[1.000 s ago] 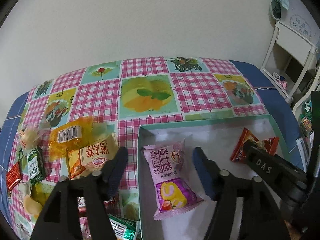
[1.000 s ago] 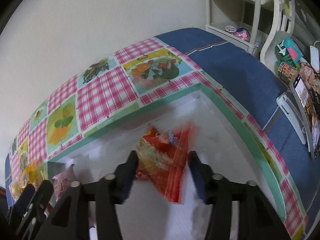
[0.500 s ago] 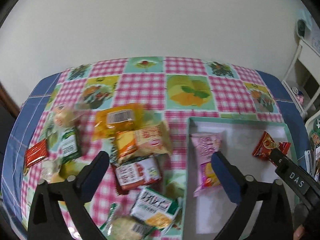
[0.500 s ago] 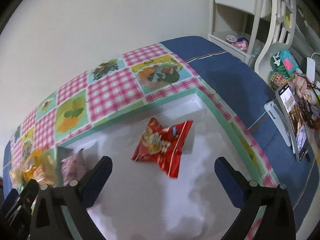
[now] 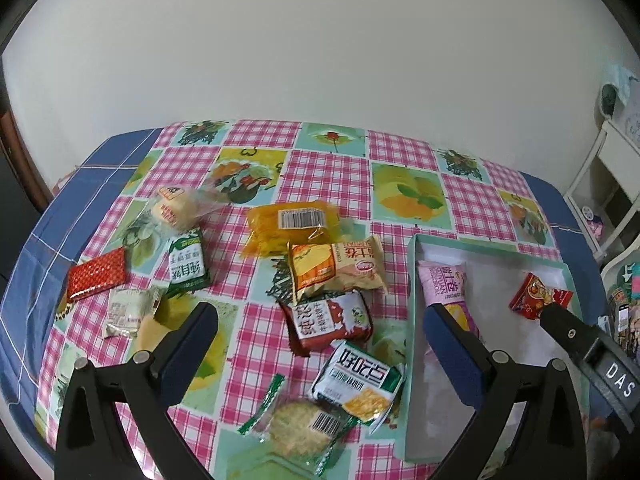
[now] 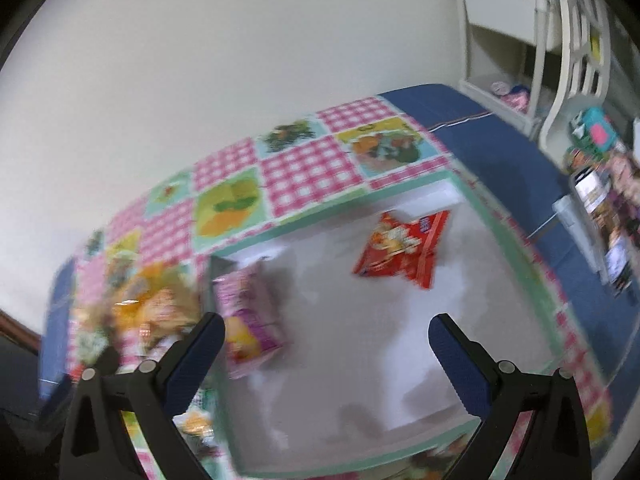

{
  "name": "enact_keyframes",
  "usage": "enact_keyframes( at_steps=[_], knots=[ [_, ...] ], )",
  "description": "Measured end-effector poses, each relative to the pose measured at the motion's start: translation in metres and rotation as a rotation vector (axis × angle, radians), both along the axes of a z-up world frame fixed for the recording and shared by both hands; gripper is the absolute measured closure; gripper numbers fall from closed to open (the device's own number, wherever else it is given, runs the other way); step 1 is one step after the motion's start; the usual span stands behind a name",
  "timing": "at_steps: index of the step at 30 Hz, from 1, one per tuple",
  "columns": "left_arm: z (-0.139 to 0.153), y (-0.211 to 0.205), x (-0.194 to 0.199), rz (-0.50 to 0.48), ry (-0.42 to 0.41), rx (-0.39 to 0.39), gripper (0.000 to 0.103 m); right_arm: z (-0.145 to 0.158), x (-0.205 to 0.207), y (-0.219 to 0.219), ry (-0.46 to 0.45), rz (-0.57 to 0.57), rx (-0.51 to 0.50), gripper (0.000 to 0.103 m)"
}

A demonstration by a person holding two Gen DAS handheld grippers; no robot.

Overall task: Organize snacks
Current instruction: 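Lift both open grippers away from the white tray, then grasp the round green-edged cracker packet with the left gripper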

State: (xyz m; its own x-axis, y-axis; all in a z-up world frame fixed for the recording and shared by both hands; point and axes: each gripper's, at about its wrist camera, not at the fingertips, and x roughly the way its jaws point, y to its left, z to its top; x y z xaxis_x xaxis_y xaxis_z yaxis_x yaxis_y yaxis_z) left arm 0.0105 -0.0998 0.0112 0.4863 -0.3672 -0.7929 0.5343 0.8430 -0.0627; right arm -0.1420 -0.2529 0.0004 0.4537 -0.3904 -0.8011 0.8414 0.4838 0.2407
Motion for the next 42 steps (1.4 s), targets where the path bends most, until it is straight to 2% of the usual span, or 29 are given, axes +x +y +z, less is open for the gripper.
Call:
enact_keyframes(
  at_steps=[5,9,14,19,23,29,33,38,42],
  knots=[
    [0.001,0.011,-0.003,-0.012,0.020,-0.014,0.001,0.008,0.002,0.017,0.062,-0.006,-0.072,0.000],
    [0.006,0.018,-0.009,-0.015,-0.014,-0.022,0.001,0.012,-0.001,0.028,0.031,0.021,-0.078,0.000],
    [0.007,0.024,-0.014,0.014,-0.076,0.028,0.001,0.020,0.002,0.049,0.047,0.091,-0.168,0.000],
    [0.002,0.036,-0.009,0.055,-0.048,0.045,0.001,0.022,0.004,0.063,-0.013,0.161,-0.154,0.000],
    [-0.001,0.047,-0.002,0.107,-0.036,0.076,0.001,0.020,0.009,0.072,0.037,0.166,-0.182,0.000],
    [-0.009,0.077,0.018,0.232,0.020,0.090,0.001,0.005,0.013,0.071,0.060,0.148,-0.106,0.000],
    [-0.022,0.097,0.033,0.325,0.087,0.133,0.001,-0.005,0.017,0.070,0.066,0.154,-0.051,0.001],
    [-0.037,0.115,0.043,0.376,0.178,0.135,0.001,-0.022,0.030,0.073,0.087,0.200,0.026,0.008],
    [-0.049,0.117,0.047,0.376,0.248,0.152,0.001,-0.034,0.046,0.087,0.097,0.278,0.078,0.010]
  ],
)
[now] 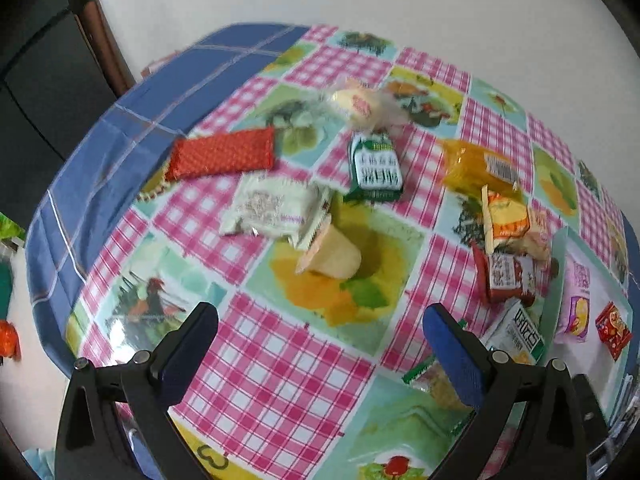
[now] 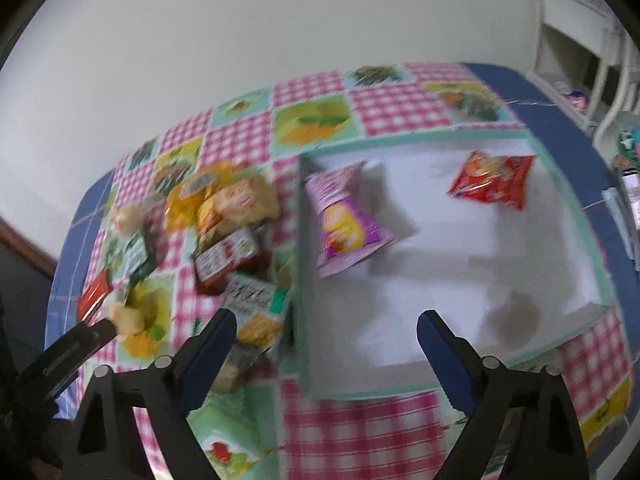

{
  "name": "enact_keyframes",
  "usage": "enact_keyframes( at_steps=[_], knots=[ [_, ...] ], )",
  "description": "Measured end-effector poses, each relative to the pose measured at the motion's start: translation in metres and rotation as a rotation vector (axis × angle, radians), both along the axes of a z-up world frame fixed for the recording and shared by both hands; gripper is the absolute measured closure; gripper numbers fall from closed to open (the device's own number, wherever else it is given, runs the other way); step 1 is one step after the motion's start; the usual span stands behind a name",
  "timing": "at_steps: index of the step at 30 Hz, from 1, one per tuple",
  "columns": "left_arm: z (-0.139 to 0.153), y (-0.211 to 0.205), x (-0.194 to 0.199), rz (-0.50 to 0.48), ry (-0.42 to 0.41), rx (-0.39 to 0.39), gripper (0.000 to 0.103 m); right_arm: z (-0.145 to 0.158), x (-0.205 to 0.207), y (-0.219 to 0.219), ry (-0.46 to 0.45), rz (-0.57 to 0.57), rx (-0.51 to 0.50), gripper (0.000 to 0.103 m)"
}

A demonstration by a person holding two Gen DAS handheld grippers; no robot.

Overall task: Organize snacks
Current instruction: 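Grasp the round green-edged cracker packet with the left gripper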

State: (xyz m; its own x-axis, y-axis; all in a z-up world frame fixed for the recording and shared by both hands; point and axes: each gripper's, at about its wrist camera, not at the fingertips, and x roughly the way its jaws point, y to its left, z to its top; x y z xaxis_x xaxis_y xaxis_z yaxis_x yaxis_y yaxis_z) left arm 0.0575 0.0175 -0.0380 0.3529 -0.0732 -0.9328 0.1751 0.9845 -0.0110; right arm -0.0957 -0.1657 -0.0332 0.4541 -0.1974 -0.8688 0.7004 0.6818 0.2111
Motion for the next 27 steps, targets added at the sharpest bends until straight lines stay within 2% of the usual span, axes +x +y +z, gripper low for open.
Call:
enact_keyframes(
  at_steps=[5,9,19,27],
  knots=[
    [-0.016,-0.008,-0.001,-0.033,0.083,-0.029,0.001,-0.009,0.015,0.014,0.052,0.059,-0.012,0.013],
    [-0.023,-0.025,-0.007,-0.094,0.109,-0.020,0.001,-0.018,0.016,0.016,0.090,0.065,-0.004,0.014],
    [-0.032,-0.068,-0.027,-0.258,0.136,0.003,0.002,-0.024,-0.005,-0.013,0.145,-0.072,0.016,0.015],
    [-0.049,-0.090,-0.034,-0.373,0.166,0.037,0.002,-0.018,-0.016,-0.027,0.134,-0.138,0.022,0.015]
  ],
)
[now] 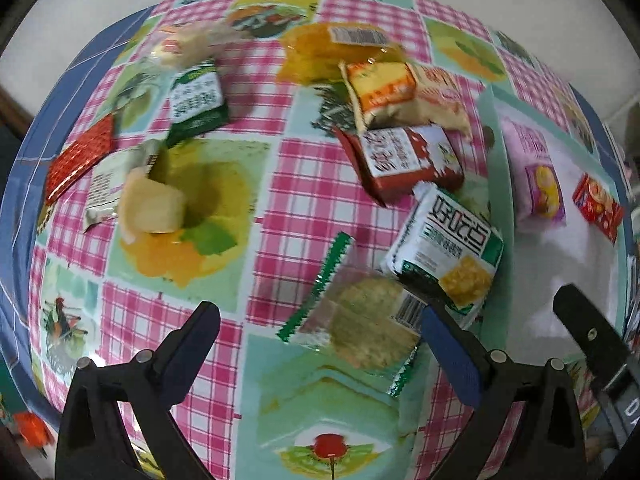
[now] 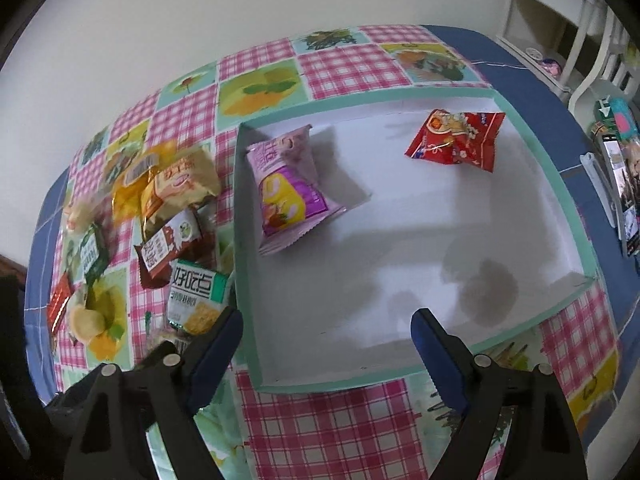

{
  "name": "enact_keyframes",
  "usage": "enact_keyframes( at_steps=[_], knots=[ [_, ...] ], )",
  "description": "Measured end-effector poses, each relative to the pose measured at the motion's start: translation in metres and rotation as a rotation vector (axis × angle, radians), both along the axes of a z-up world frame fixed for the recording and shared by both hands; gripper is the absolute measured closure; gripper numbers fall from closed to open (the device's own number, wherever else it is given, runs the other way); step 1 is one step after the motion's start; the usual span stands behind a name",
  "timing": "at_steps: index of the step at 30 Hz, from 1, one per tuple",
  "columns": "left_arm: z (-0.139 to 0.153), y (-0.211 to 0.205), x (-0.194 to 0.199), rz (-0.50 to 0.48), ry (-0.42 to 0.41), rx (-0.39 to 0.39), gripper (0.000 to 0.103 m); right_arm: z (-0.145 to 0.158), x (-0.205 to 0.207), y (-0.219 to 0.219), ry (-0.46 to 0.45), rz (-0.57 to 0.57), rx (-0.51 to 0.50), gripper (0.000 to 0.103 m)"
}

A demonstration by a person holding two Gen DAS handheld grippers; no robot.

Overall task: Organize snacks
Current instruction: 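Grasp the round green-edged cracker packet with the left gripper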

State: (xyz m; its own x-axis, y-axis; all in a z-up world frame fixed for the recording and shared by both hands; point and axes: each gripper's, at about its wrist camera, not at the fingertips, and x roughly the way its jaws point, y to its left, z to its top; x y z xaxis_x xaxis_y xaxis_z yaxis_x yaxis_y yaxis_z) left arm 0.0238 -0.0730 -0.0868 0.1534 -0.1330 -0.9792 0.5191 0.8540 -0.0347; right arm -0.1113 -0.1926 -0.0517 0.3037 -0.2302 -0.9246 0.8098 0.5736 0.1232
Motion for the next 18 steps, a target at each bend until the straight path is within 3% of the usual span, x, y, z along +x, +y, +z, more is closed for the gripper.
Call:
enact_keyframes(
  at_steps=[5,9,13,18],
  knots=[
    [-0.005,-0.016,-0.008,-0.071,0.002,0.009,0.003,-0.002,0.002,-0.001,0.012,0.004,0.007,0.015],
    [-0.009,-0.027,-0.016,-0.128,-0.007,0.026,0.019,-0.002,0.002,-0.001,0.011,0.005,0.013,0.015],
    [-0.009,-0.031,-0.020,-0.139,0.012,0.001,0.030,-0.002,0.002,-0.002,0.006,0.001,0.014,0.015],
    [-0.004,-0.023,-0.010,-0.084,0.039,-0.043,0.035,0.000,0.005,-0.001,-0.010,0.011,0.012,0.015]
  ],
)
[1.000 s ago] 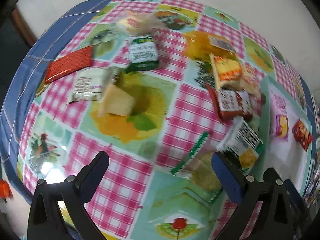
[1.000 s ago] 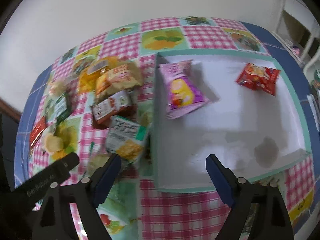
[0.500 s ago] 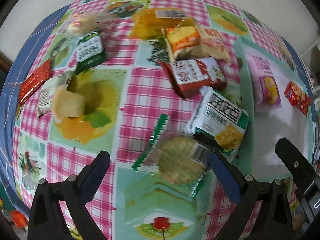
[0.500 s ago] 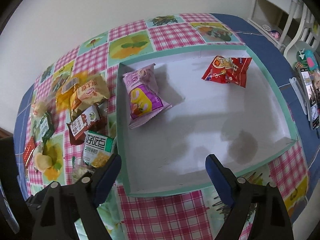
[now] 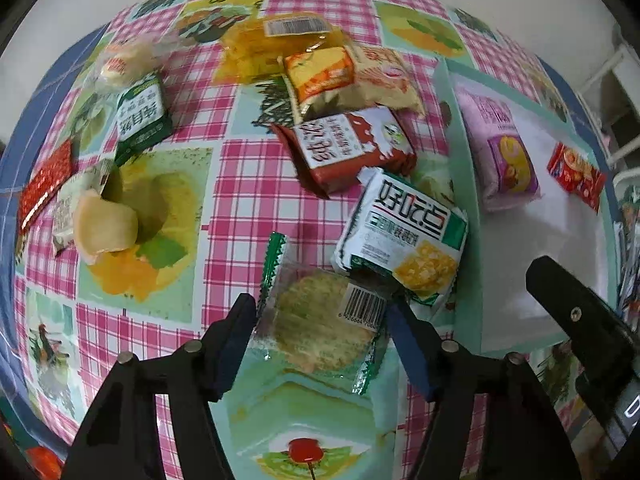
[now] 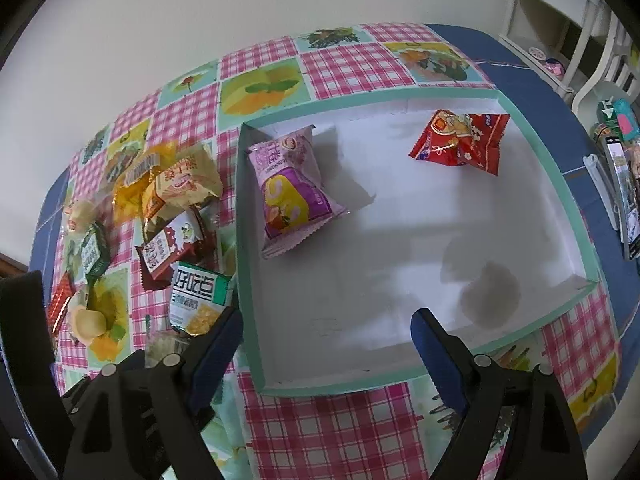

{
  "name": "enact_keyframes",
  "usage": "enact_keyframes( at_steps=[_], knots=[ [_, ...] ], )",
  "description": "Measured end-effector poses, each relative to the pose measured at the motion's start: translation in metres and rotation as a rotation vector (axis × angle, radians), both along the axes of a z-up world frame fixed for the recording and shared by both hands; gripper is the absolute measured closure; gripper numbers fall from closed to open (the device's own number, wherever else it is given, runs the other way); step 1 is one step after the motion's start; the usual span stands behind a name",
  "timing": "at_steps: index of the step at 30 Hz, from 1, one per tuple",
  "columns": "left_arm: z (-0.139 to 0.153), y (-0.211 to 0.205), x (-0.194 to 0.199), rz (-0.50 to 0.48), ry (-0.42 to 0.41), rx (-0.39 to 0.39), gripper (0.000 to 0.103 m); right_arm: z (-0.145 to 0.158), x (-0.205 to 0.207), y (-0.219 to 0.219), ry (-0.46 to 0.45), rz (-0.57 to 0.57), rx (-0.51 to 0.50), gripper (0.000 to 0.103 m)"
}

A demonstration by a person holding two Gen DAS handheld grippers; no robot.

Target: Organize snacks

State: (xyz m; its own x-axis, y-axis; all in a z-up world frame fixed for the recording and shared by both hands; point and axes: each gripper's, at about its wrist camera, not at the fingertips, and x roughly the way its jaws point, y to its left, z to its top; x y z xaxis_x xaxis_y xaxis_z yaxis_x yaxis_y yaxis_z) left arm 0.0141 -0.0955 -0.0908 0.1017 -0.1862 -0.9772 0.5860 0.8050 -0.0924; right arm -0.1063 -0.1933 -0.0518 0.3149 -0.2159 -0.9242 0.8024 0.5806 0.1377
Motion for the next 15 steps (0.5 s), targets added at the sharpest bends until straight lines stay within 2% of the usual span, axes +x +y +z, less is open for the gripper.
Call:
enact_keyframes(
  at_steps=[8,15],
  knots=[
    [0.005,0.032,0.019,0.145,0.014,0.005,0.038,0.006,0.009,0.006,-0.046,0.055,-0.006,0.015],
    [0.006,0.065,0.043,0.322,0.031,-0.018,0.039,0.012,0.036,0.022,-0.081,0.189,-0.056,0.018]
  ],
)
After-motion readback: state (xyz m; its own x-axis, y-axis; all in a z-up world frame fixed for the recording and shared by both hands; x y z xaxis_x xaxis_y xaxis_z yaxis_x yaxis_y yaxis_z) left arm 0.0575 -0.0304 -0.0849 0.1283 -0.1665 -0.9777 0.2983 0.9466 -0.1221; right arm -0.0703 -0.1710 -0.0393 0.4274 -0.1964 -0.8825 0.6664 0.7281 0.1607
